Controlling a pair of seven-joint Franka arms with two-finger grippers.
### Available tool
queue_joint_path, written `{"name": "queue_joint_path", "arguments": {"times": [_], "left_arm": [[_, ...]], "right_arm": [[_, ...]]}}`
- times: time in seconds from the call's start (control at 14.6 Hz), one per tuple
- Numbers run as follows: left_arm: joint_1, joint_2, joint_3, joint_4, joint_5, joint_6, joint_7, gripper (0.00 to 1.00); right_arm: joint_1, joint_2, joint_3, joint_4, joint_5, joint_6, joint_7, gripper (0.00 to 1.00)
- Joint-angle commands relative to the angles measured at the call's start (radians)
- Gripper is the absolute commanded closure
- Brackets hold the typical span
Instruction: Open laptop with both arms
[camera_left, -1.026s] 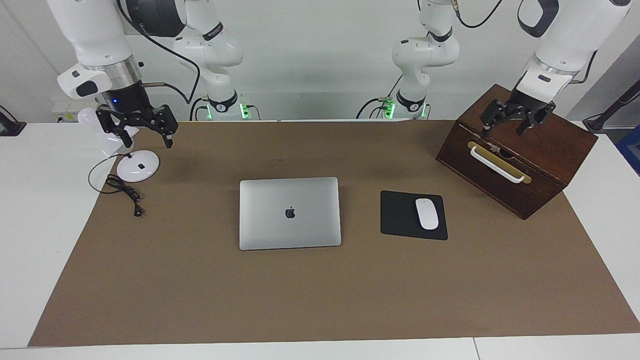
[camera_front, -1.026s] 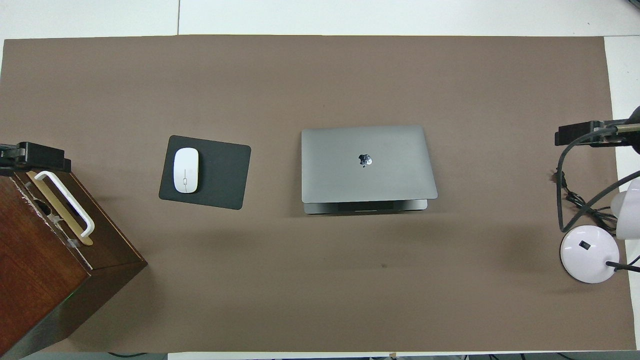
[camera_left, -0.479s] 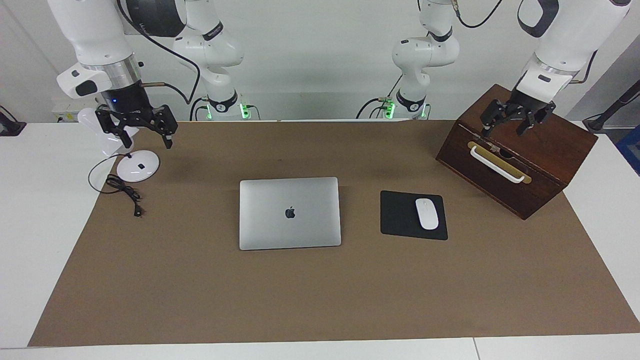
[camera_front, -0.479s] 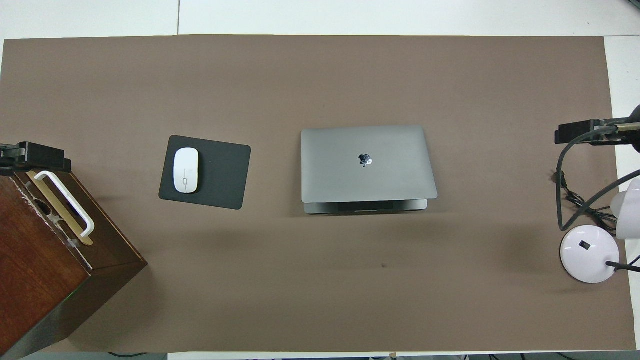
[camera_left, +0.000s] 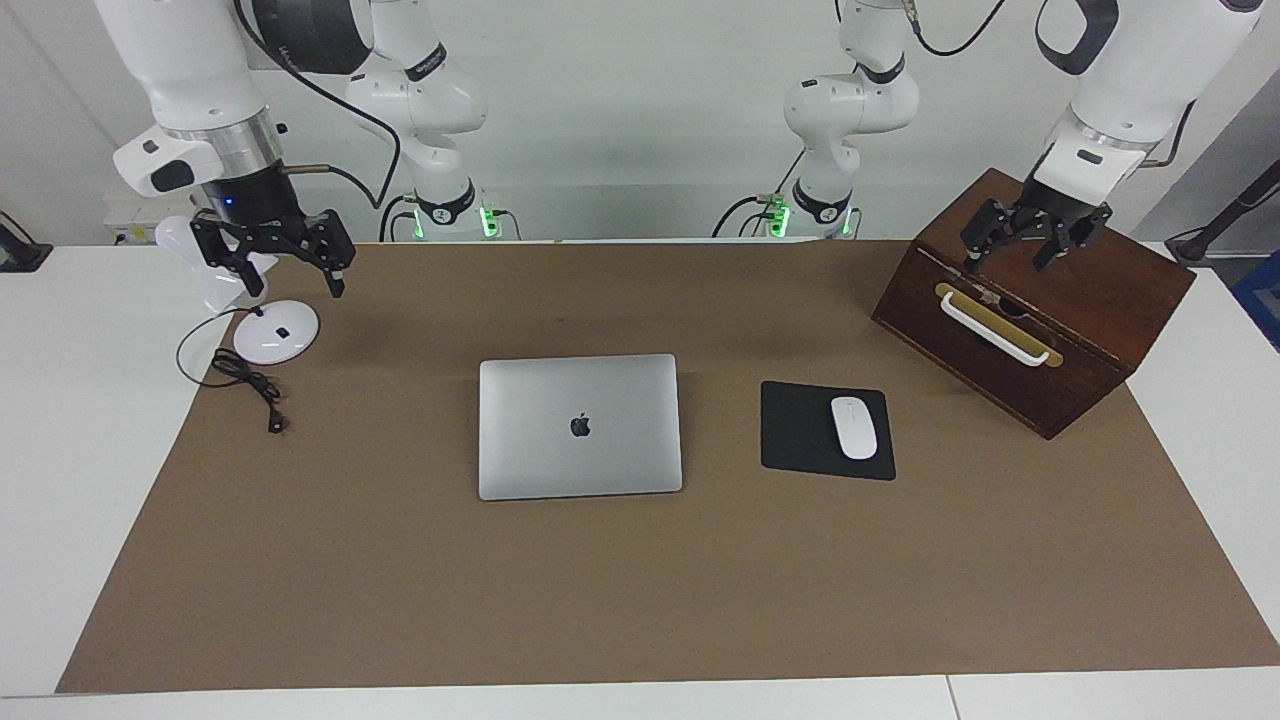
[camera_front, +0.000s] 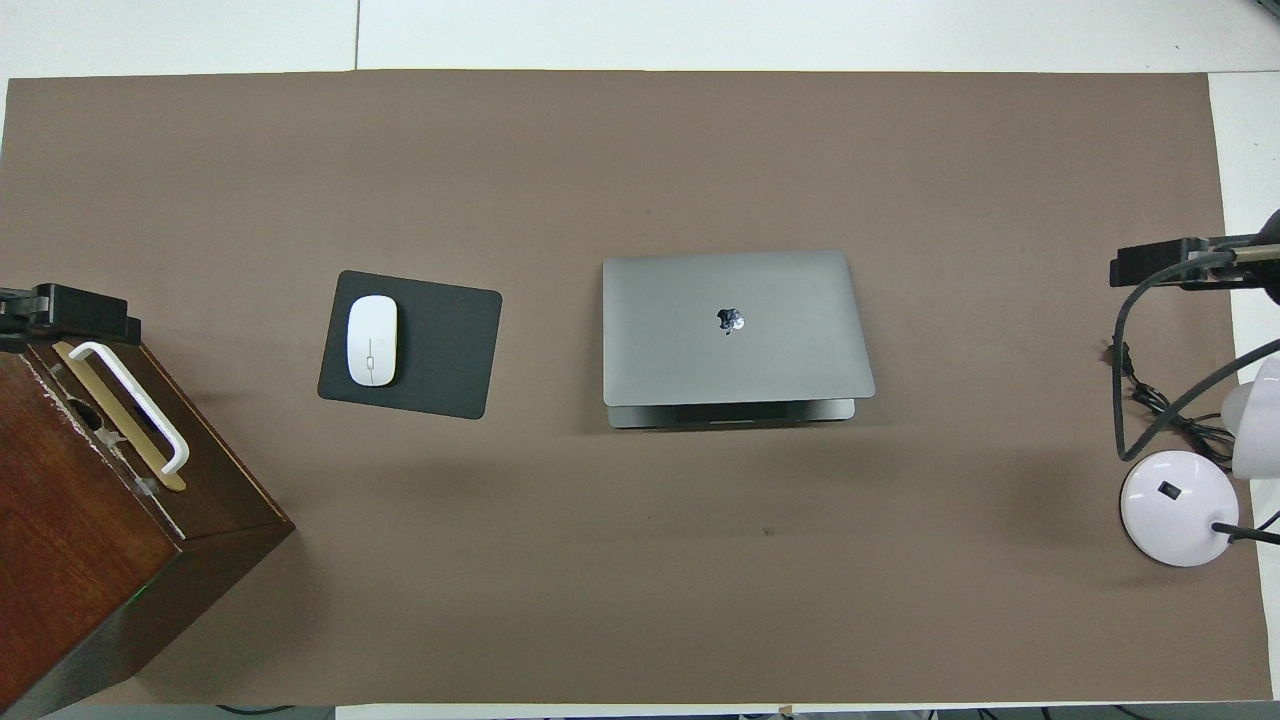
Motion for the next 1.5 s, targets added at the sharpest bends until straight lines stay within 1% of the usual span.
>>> {"name": "queue_joint_path", "arguments": {"times": [0.0, 0.27, 0.89, 1.09, 1.23, 1.3, 1.37, 1.44], "left_arm": [[0.010, 0.002, 0.001, 0.012, 0.000, -0.016, 0.003, 0.00], [0.031, 0.000, -0.001, 0.012, 0.000, -0.018, 0.006, 0.00], [0.030, -0.006, -0.001, 0.010, 0.002, 0.008, 0.000, 0.00], [0.030, -0.006, -0.001, 0.010, 0.002, 0.010, -0.009, 0.00], [0.027, -0.006, -0.001, 0.010, 0.002, 0.010, -0.009, 0.00], [0.025, -0.006, -0.001, 0.010, 0.002, 0.010, -0.011, 0.00], [0.023, -0.006, -0.001, 0.010, 0.002, 0.010, -0.012, 0.16], [0.023, -0.006, -0.001, 0.010, 0.002, 0.010, -0.019, 0.56]], "right_arm": [[-0.010, -0.006, 0.006, -0.016, 0.009, 0.020, -0.021, 0.00], [-0.015, -0.006, 0.006, -0.019, 0.009, 0.020, -0.023, 0.00], [-0.018, -0.008, 0.006, -0.019, 0.009, 0.008, -0.026, 0.00], [-0.016, -0.005, 0.006, -0.016, 0.009, 0.025, -0.017, 0.00], [-0.009, 0.005, 0.007, -0.017, 0.012, 0.073, 0.017, 0.00], [-0.004, 0.000, 0.009, -0.039, 0.028, 0.086, 0.041, 0.00], [-0.004, -0.014, 0.007, -0.094, 0.077, 0.142, 0.054, 0.00], [-0.004, -0.044, 0.007, -0.158, 0.093, 0.197, 0.052, 0.00]]}}
